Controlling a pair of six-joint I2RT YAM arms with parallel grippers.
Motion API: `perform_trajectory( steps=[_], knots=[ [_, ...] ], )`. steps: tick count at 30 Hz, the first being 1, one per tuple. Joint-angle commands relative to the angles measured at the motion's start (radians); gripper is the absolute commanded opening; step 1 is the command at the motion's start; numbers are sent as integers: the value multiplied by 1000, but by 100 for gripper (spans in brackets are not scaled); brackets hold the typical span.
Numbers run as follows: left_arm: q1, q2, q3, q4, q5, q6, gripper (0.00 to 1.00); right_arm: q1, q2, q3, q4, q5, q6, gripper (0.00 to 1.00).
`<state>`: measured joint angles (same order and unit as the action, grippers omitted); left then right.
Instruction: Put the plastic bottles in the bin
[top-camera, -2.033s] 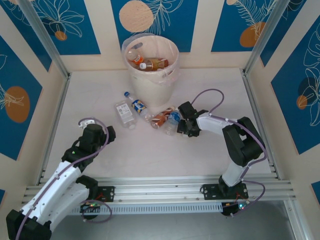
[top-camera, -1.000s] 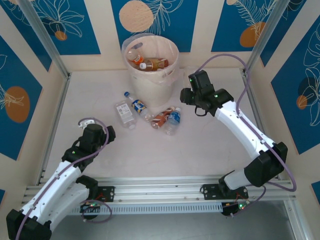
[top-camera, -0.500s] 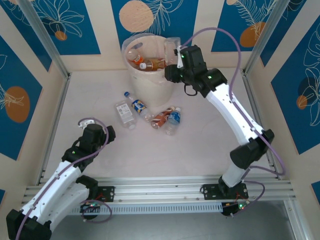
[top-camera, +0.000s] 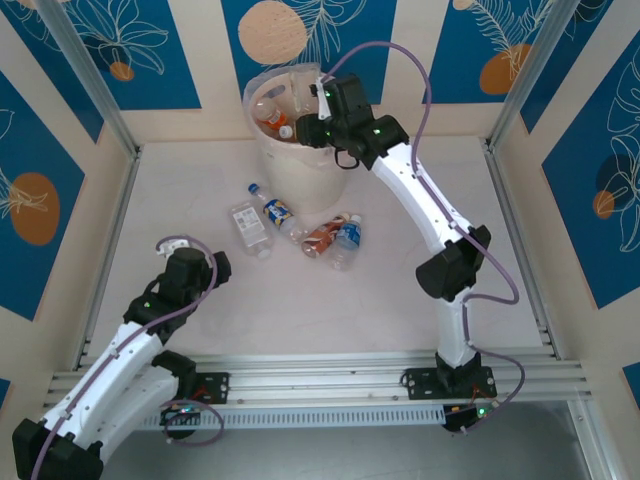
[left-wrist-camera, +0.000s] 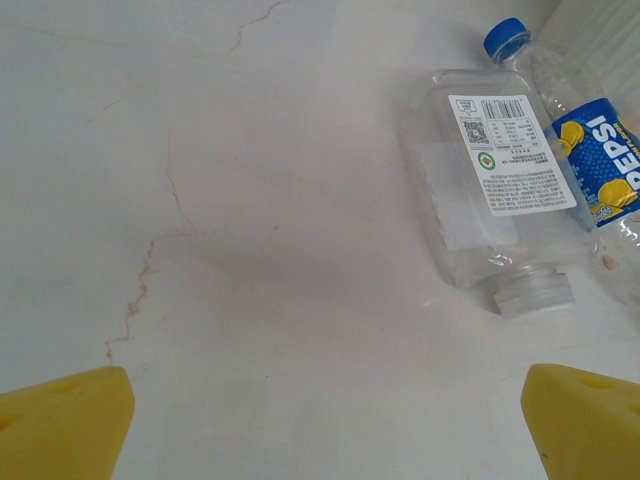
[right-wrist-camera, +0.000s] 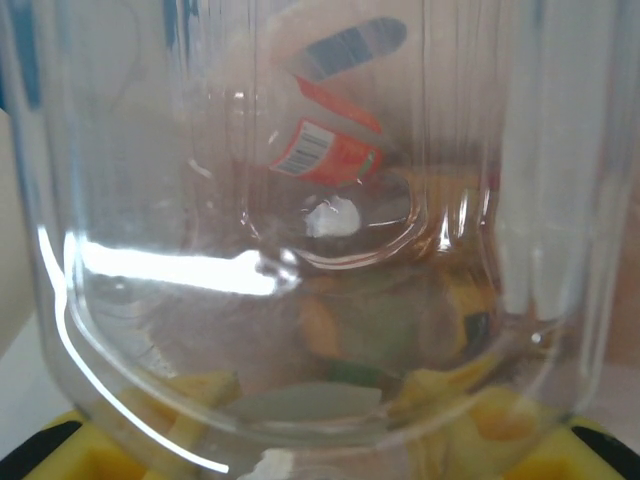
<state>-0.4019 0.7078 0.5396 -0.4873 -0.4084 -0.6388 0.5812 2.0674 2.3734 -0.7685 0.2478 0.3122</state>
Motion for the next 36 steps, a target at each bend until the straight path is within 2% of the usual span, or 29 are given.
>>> perform_trajectory(
  steps=[1,11,23,36],
  knots=[
    [-7,-18,34,-20,10,-12,100,11,47,99,-18,-32,-22,29],
    [-6,-62,42,-54,20,-21,99,-34,209,300,13,-28,-30,33],
    [-7,-69,56,-62,22,-25,100,-76,277,335,53,-40,-88,40],
    [-7,-53,61,-51,33,-28,100,-71,281,332,43,-18,-126,64]
  ],
)
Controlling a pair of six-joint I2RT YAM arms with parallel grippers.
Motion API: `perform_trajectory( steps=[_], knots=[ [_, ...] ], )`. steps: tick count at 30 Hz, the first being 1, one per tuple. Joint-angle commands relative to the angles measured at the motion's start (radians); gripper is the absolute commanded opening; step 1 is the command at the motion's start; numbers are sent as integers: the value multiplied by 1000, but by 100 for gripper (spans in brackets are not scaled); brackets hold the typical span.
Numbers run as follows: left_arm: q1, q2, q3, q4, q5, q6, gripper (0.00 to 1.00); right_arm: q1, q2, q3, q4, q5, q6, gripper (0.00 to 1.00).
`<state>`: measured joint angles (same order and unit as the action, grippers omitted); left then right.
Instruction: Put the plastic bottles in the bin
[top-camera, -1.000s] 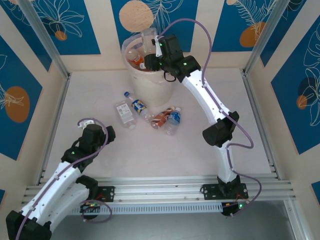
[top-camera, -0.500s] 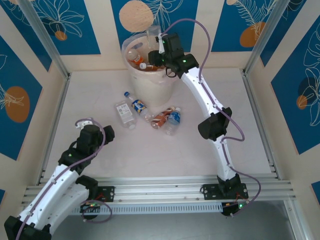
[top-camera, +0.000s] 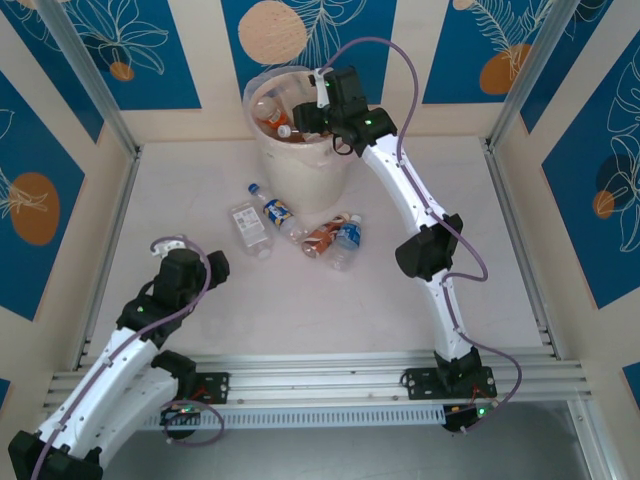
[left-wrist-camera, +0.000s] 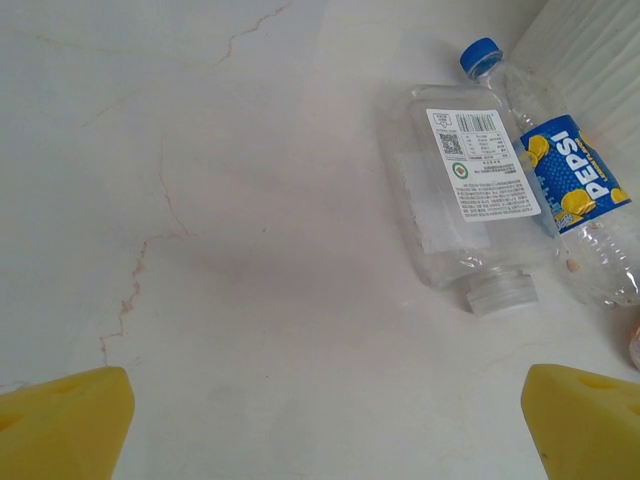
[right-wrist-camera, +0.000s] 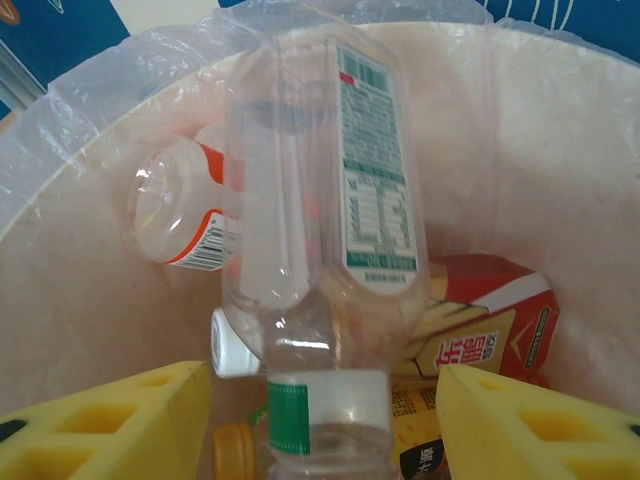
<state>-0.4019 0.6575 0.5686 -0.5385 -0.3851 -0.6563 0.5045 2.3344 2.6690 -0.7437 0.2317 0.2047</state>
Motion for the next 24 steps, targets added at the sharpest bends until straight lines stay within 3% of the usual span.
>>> perform_trajectory(
  steps=[1,10,24],
  knots=[
    [-7,-2,34,0,9,-10,100,6,13,41,16,-1,-18,64],
    [-6,34,53,-1,20,-11,100,3,-15,76,-5,9,-23,76],
    [-6,99,67,41,50,-8,100,0,-89,73,-63,56,-16,76]
  ],
)
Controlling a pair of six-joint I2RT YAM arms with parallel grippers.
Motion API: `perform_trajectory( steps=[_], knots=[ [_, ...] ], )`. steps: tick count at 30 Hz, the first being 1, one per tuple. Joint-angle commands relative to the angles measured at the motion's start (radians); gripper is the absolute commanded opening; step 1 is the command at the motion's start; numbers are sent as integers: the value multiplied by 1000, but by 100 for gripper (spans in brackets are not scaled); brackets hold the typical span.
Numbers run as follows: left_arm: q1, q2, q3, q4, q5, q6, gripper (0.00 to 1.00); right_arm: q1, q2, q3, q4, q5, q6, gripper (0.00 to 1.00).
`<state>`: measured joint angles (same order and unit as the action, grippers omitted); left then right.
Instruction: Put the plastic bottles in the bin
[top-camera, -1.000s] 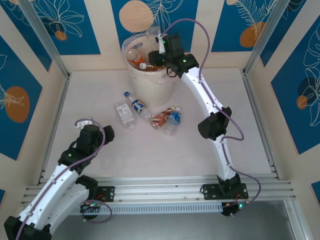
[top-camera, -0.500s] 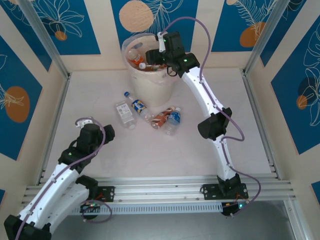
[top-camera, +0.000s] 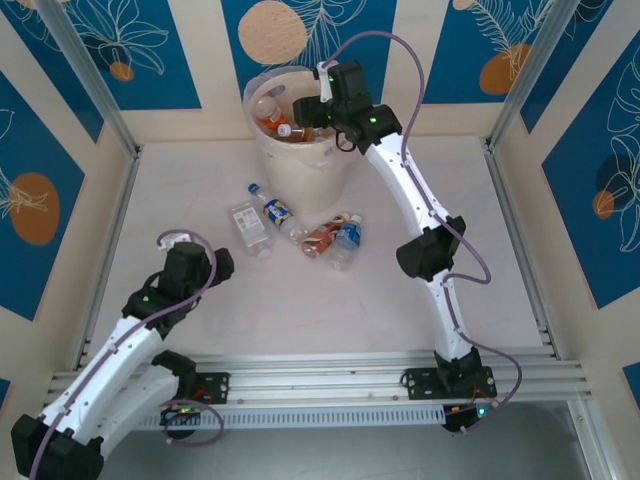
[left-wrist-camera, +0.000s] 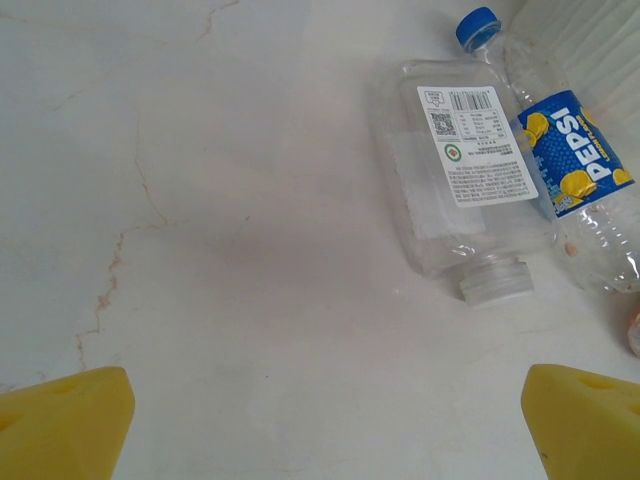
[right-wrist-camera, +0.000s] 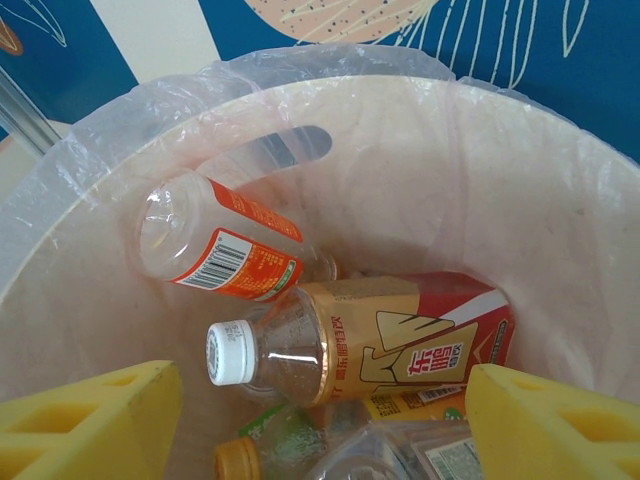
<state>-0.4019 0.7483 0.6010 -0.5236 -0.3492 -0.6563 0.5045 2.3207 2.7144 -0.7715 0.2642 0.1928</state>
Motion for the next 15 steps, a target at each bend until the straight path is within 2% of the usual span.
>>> perform_trajectory(
  steps=[1,6,15],
  knots=[
    [-7,14,37,29,18,-7,100,2,-84,25,-46,28,-3,77],
    [-8,94,44,85,73,-33,100,4,-177,-61,-57,75,12,83],
    [-36,396,192,123,121,-58,100,3,-460,-449,22,125,67,96]
  ],
)
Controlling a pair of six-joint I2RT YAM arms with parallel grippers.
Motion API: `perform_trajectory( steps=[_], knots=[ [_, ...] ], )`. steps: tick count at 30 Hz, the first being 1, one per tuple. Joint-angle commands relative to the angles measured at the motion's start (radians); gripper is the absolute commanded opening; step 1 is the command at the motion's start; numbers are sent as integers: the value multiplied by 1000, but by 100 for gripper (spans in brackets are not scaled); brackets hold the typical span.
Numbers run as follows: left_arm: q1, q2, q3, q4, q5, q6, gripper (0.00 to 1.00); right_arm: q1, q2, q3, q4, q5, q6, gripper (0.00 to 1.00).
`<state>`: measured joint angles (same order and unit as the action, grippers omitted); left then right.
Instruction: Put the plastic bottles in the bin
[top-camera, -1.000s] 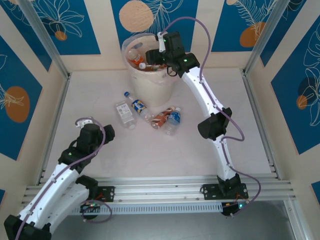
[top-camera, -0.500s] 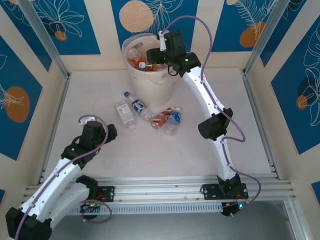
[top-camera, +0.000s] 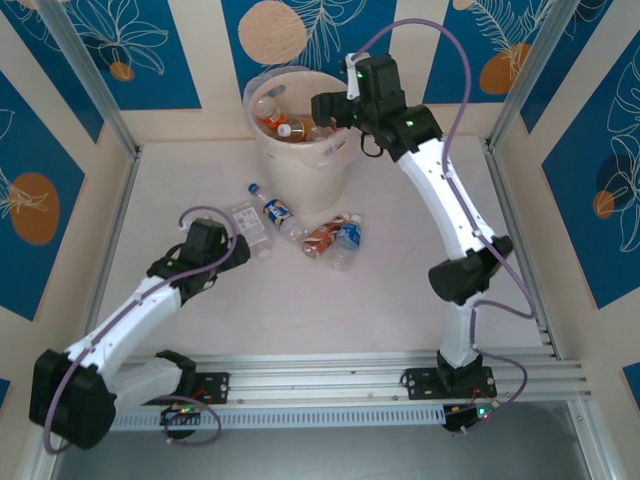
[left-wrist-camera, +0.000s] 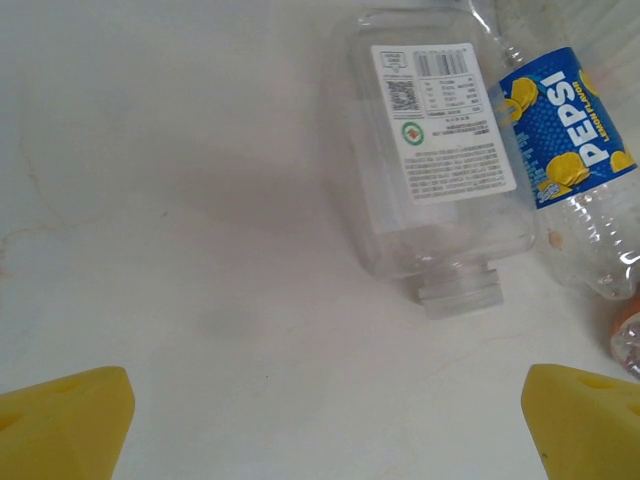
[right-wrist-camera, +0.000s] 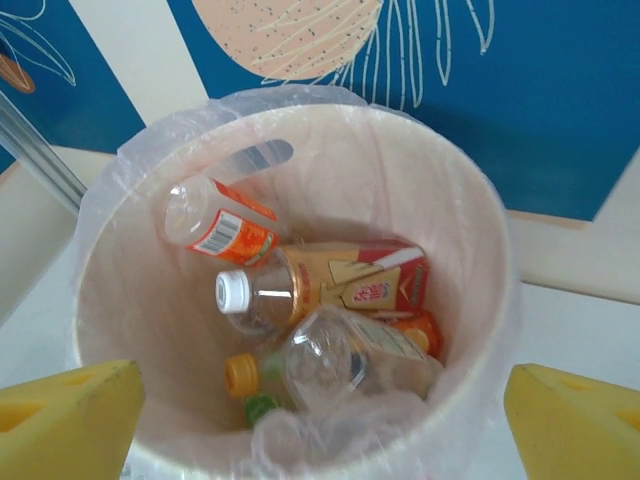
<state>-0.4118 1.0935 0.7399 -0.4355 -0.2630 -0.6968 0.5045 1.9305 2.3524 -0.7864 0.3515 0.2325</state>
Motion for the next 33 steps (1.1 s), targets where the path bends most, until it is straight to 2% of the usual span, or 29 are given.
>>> perform_trajectory(
  steps=[1,8,17,23,28,33],
  knots=[
    [-35,81,66,45,38,-22,100,3,-105,-136,49,43,35,98],
    [-105,271,154,29,-7,-103,100,6,-335,-473,125,82,92,99],
    [-108,492,336,-40,-37,-115,100,12,-601,-831,183,113,194,99],
    [-108,609,416,-76,-18,-133,100,17,-698,-923,181,124,225,99],
    [-119,643,387,-62,-8,-172,99,23,-733,-955,178,134,235,99],
    [-134,661,336,-27,-15,-198,90,29,-740,-968,182,135,246,99]
  ],
)
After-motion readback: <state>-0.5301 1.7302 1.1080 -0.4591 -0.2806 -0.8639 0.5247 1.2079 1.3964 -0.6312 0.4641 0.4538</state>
